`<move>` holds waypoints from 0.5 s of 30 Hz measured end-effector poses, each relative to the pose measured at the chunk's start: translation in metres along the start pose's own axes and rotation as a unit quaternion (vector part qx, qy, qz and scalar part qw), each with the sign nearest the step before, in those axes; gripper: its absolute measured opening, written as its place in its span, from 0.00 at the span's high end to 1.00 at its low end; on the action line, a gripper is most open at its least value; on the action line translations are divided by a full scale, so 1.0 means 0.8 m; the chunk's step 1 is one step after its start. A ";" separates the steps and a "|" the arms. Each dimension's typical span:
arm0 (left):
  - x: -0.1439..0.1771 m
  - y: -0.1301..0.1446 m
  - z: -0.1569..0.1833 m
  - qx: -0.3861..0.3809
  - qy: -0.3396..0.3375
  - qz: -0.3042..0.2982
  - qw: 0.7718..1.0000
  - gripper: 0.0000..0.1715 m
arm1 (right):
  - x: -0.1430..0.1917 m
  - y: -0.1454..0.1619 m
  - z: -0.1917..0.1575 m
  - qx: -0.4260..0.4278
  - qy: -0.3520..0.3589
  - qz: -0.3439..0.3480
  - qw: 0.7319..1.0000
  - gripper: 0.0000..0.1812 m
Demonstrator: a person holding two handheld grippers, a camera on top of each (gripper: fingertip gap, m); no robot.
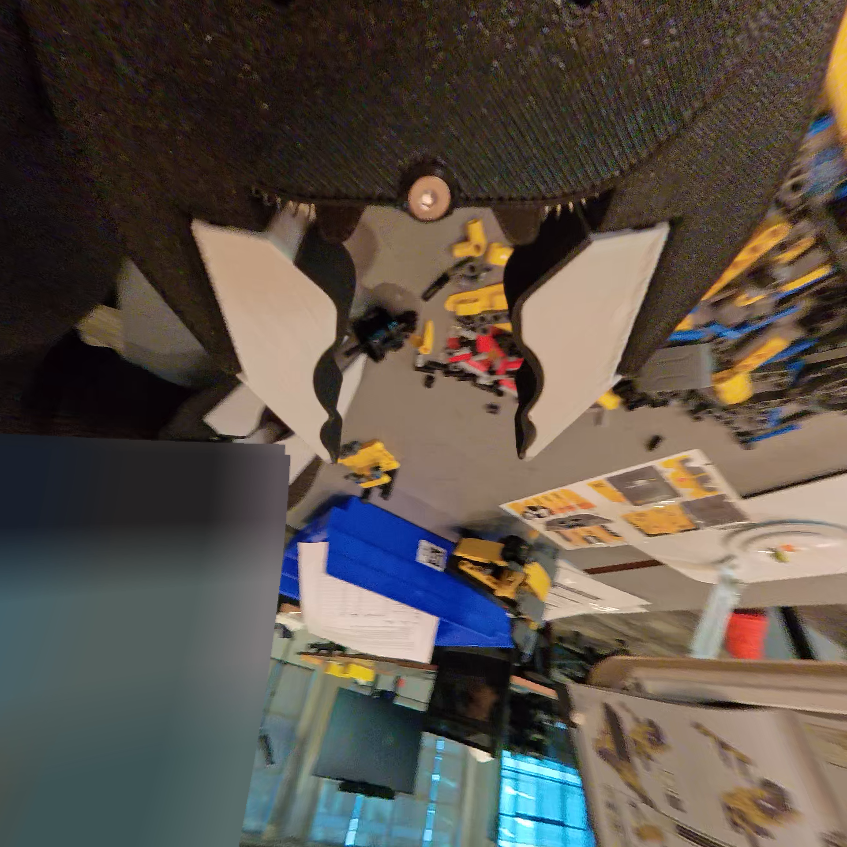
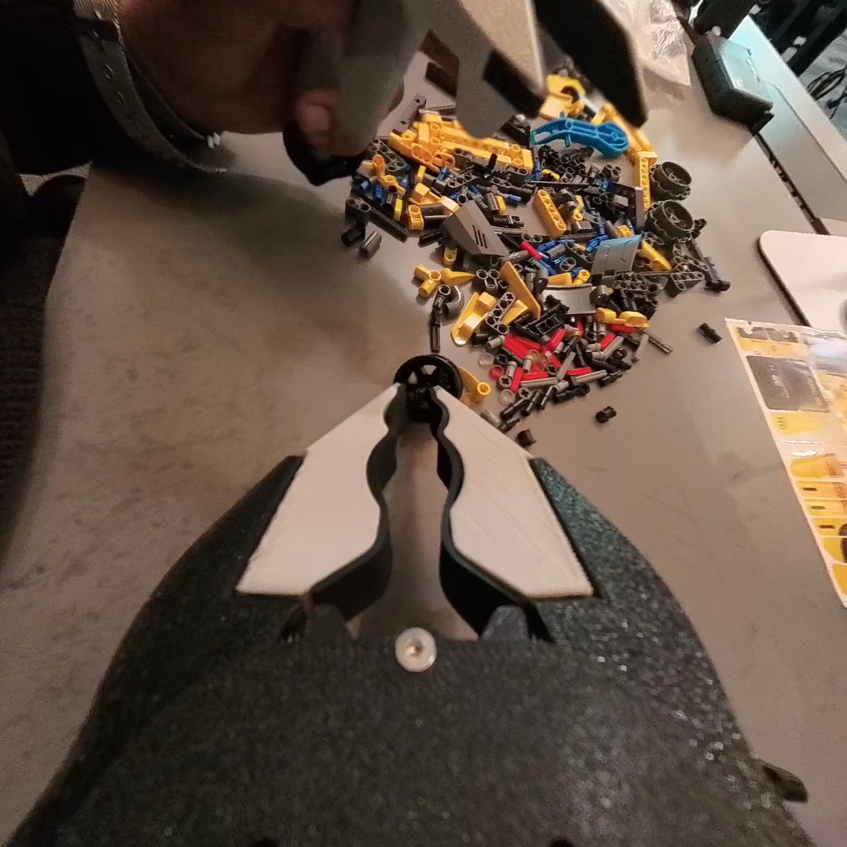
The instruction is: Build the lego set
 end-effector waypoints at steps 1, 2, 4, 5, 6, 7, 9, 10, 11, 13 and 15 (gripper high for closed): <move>0.004 -0.001 -0.004 -0.009 -0.024 0.000 1.000 0.58 | 0.000 0.000 0.000 -0.007 -0.007 -0.001 1.000 0.93; 0.008 -0.003 -0.006 -0.014 -0.041 0.004 0.999 0.58 | 0.001 -0.001 -0.001 -0.016 -0.016 -0.003 1.000 0.92; 0.015 -0.006 -0.010 -0.015 -0.060 0.017 0.998 0.57 | 0.002 -0.003 -0.004 -0.033 -0.037 -0.001 0.999 0.90; 0.018 -0.007 -0.012 -0.013 -0.069 0.023 0.997 0.57 | 0.002 -0.004 -0.006 -0.040 -0.048 0.000 0.998 0.90; 0.022 -0.008 -0.015 -0.008 -0.077 0.029 0.997 0.57 | 0.002 -0.005 -0.008 -0.045 -0.058 0.001 0.997 0.90; 0.025 -0.009 -0.017 -0.002 -0.083 0.036 0.996 0.57 | 0.002 -0.006 -0.009 -0.049 -0.067 0.001 0.997 0.90; 0.033 -0.011 -0.022 0.013 -0.088 0.056 0.994 0.57 | 0.003 -0.006 -0.010 -0.056 -0.075 0.001 0.996 0.90; 0.037 -0.012 -0.024 0.021 -0.092 0.067 0.993 0.58 | 0.003 -0.006 -0.010 -0.060 -0.080 0.002 0.995 0.90; 0.042 -0.013 -0.027 0.030 -0.094 0.079 0.992 0.58 | 0.004 -0.007 -0.010 -0.066 -0.086 0.003 0.994 0.90; 0.053 -0.015 -0.033 0.047 -0.099 0.102 0.989 0.58 | 0.004 -0.007 -0.008 -0.078 -0.094 0.005 0.993 0.90; 0.061 -0.015 -0.040 0.065 -0.106 0.112 0.986 0.61 | 0.005 -0.007 -0.006 -0.087 -0.097 0.006 0.992 0.90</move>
Point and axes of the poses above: each gripper's, where its closed fingertips meet, x back along the fingers, y out of its underside, z = x × y across the jaws, the point moved 9 cm from there along x, back along the fingers, and after that the axes turned 13 degrees about y, right-handed, at the moved point
